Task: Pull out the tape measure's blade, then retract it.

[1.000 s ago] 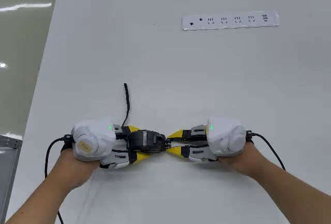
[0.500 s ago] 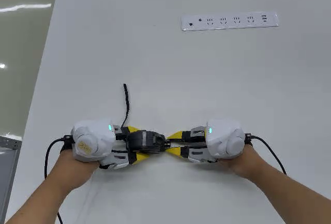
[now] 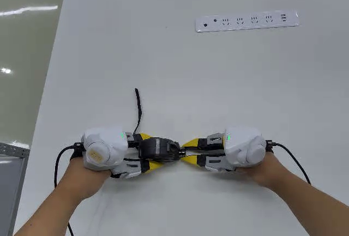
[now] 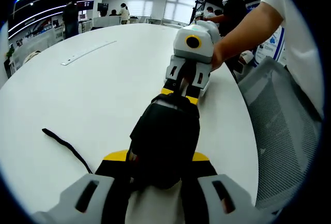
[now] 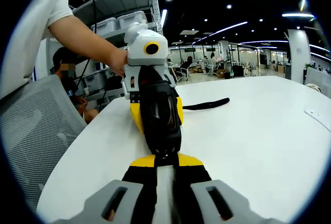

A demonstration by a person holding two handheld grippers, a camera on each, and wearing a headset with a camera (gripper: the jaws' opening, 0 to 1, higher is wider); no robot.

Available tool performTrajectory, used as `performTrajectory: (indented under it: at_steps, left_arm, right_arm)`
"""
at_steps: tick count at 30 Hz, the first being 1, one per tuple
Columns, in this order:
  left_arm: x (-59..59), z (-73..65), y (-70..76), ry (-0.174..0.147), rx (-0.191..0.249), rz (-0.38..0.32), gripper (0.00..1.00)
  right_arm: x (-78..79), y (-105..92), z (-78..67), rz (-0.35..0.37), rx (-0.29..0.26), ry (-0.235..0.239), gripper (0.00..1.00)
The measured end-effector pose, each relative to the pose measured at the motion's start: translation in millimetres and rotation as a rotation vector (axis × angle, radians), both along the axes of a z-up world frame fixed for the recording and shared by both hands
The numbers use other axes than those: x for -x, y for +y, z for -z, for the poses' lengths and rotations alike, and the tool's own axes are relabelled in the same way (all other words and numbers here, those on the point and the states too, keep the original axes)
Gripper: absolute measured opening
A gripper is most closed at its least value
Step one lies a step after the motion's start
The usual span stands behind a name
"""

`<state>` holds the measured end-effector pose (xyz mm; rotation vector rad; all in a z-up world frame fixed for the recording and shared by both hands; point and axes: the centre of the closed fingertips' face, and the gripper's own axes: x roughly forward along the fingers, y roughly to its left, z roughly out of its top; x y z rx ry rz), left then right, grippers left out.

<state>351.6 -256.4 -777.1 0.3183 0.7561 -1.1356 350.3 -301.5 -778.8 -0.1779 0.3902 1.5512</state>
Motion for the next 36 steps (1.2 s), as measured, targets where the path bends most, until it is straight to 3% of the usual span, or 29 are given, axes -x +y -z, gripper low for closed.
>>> performTrajectory:
  at_steps: [36]
  left_arm:
    - [-0.7,0.7,-0.3,-0.001,0.004,-0.002,0.33]
  right_arm:
    - [-2.6,-23.6,-0.9,0.031,0.002,0.020,0.10]
